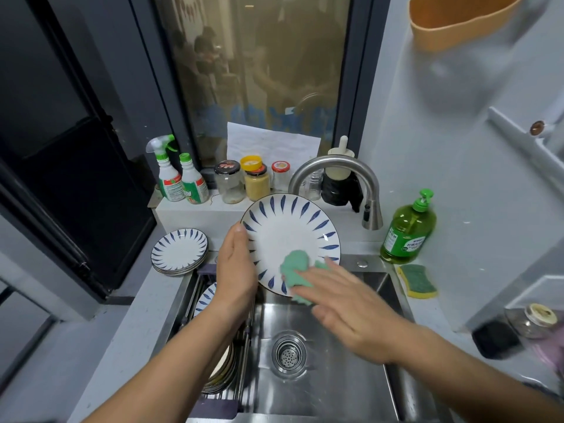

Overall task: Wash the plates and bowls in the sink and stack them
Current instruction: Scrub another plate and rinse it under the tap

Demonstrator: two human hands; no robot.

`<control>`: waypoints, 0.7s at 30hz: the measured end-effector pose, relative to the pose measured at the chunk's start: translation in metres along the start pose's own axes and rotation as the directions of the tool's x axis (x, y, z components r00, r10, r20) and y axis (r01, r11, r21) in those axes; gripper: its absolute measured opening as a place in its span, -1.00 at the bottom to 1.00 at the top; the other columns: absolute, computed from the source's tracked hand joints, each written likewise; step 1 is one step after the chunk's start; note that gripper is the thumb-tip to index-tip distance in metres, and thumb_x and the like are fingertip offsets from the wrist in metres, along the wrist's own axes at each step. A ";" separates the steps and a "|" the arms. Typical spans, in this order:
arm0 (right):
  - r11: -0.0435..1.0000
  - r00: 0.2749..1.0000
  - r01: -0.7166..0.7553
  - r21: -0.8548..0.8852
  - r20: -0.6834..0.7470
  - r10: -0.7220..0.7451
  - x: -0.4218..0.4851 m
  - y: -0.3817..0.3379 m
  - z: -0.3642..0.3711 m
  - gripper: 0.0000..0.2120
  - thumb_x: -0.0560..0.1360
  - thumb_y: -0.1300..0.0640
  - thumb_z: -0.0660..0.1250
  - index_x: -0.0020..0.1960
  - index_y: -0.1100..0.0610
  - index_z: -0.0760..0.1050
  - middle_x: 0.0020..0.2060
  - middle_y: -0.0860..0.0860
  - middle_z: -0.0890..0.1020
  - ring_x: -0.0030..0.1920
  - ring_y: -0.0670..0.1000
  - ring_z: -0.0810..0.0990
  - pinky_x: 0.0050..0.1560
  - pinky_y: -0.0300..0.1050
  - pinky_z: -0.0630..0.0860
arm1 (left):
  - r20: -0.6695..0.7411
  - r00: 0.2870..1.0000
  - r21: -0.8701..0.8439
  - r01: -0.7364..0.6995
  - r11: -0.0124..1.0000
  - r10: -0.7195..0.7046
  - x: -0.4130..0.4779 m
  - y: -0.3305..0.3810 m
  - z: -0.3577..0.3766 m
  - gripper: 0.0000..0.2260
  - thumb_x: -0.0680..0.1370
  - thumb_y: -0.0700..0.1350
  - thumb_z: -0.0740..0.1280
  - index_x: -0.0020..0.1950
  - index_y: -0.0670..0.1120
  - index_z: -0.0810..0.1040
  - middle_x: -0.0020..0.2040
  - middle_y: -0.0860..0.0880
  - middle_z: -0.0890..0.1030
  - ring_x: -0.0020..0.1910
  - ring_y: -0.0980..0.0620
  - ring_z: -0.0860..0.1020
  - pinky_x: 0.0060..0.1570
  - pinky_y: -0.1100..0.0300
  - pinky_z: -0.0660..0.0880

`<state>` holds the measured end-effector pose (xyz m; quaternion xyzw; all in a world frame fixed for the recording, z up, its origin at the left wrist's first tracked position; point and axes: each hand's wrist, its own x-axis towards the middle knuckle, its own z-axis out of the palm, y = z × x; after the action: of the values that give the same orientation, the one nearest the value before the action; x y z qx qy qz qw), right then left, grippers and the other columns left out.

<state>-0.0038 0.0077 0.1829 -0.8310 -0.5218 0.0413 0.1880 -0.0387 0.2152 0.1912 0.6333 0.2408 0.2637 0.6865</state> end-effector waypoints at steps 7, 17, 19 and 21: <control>0.935 0.991 -0.137 -0.327 -0.041 0.130 0.015 0.046 -0.015 -0.31 0.64 -0.23 -0.30 0.55 0.07 0.26 0.59 0.05 0.18 0.61 0.07 0.04 0.58 0.09 -0.20 | 0.094 0.995 -0.004 0.011 1.000 -0.011 -0.012 -0.001 0.009 -0.68 0.75 -0.11 0.08 -0.09 0.03 0.55 -0.22 0.30 0.66 -0.17 0.38 0.56 -0.01 0.41 0.51; 0.989 0.994 0.015 0.146 0.101 -0.030 0.034 -0.027 0.008 -0.24 0.54 -0.38 -0.39 0.59 0.01 -0.04 0.60 -0.09 -0.06 0.59 -0.16 -0.19 0.56 -0.16 -0.29 | 0.129 0.985 -0.044 0.124 0.991 -0.117 -0.021 -0.009 0.007 -0.68 0.76 -0.01 0.07 -0.01 0.03 0.59 0.02 -0.01 0.71 0.12 0.04 0.66 0.25 0.08 0.54; 1.000 0.996 0.014 -0.019 0.091 -0.012 0.054 -0.013 -0.002 -0.22 0.55 -0.34 -0.41 0.62 0.04 -0.06 0.61 -0.05 -0.18 0.59 -0.10 -0.26 0.56 -0.09 -0.32 | 0.159 0.977 -0.035 0.152 0.988 -0.144 -0.027 -0.009 0.007 -0.65 0.76 -0.01 0.05 0.10 0.01 0.63 0.09 0.05 0.73 0.19 0.05 0.65 0.27 0.08 0.53; 0.982 0.993 -0.062 -0.178 0.091 0.079 0.063 0.005 -0.016 -0.23 0.52 -0.33 -0.45 0.63 -0.01 -0.13 0.58 -0.08 -0.29 0.58 -0.06 -0.33 0.56 -0.04 -0.34 | 0.176 0.977 -0.025 0.127 0.992 -0.121 -0.027 -0.008 0.004 -0.66 0.75 -0.01 0.07 0.13 -0.05 0.64 0.11 -0.01 0.71 0.20 0.03 0.63 0.32 -0.07 0.52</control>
<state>0.0327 0.0572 0.2038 -0.8593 -0.5021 0.0428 0.0870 -0.0557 0.1940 0.1838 0.6251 0.2141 0.1686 0.7314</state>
